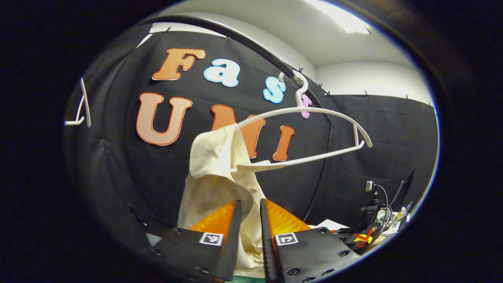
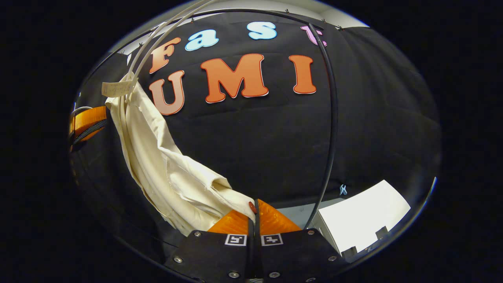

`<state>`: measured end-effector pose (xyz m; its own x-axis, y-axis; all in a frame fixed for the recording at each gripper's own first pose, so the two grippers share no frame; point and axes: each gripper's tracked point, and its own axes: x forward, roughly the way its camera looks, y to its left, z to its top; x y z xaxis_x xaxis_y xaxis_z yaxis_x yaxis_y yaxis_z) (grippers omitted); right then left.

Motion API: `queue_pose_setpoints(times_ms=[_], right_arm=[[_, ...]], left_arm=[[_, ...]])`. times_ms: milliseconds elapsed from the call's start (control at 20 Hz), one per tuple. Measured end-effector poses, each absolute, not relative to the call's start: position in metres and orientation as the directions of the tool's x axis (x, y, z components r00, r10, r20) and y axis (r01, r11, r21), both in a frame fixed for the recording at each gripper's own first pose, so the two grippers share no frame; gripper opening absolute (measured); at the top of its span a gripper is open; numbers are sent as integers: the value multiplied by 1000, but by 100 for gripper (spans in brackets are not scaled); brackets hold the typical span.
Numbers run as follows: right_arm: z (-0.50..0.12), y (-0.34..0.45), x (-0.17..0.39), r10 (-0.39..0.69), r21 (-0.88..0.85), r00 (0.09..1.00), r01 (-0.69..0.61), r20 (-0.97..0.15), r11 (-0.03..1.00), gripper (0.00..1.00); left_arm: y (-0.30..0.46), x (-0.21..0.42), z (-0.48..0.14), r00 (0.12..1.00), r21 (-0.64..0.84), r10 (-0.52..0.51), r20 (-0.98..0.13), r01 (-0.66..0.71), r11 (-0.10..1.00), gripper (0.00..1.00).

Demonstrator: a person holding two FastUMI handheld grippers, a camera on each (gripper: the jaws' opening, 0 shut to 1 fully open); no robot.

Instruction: Grasp the clothes on the hanger with both hands and then place them into the laundry hamper below.

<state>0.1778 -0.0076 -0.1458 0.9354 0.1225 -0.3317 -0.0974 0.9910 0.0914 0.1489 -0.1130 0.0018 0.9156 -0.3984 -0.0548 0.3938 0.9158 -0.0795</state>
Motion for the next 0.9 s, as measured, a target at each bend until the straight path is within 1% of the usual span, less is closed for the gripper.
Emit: queue_pose_setpoints(times_ms=[50,100,150,200,250,350,450,700,800,850,900], right_arm=[[-146,-8,176,121,90,935,-96,-333,991,0],[-145,-7,173,121,92,935,-96,-333,991,0],[-142,-6,171,122,96,935,-95,-332,991,0],[-141,-5,169,124,99,936,-96,-330,990,0],[-140,-4,167,126,100,936,-98,-330,990,0],[-139,-4,165,124,97,936,-97,-330,991,0],[-138,-4,162,122,103,936,-93,-331,990,0],[-132,-8,158,115,111,938,-83,-328,990,0],[-126,-8,157,113,108,942,-83,-317,991,0],[-121,-9,158,114,104,944,-85,-311,991,0],[-117,-8,157,113,100,946,-86,-304,991,0]], left_arm=[[-104,156,-2,935,-66,-348,-60,344,937,47],[-95,165,-1,953,-57,-297,-61,294,954,47],[-90,171,-1,962,-56,-267,-58,264,963,59],[-88,177,-3,969,-52,-241,-51,238,970,50],[-88,179,-3,971,-47,-233,-49,231,972,62],[-101,179,-7,962,-45,-267,-47,265,963,87],[-106,185,-6,962,-35,-270,-42,269,963,87],[-85,209,-9,984,-26,-172,-56,170,985,87],[-78,219,-11,985,-19,-158,-65,157,987,87],[-73,222,-12,987,-10,-147,-71,147,989,92],[-67,226,-12,988,-2,-134,-78,134,991,87]])
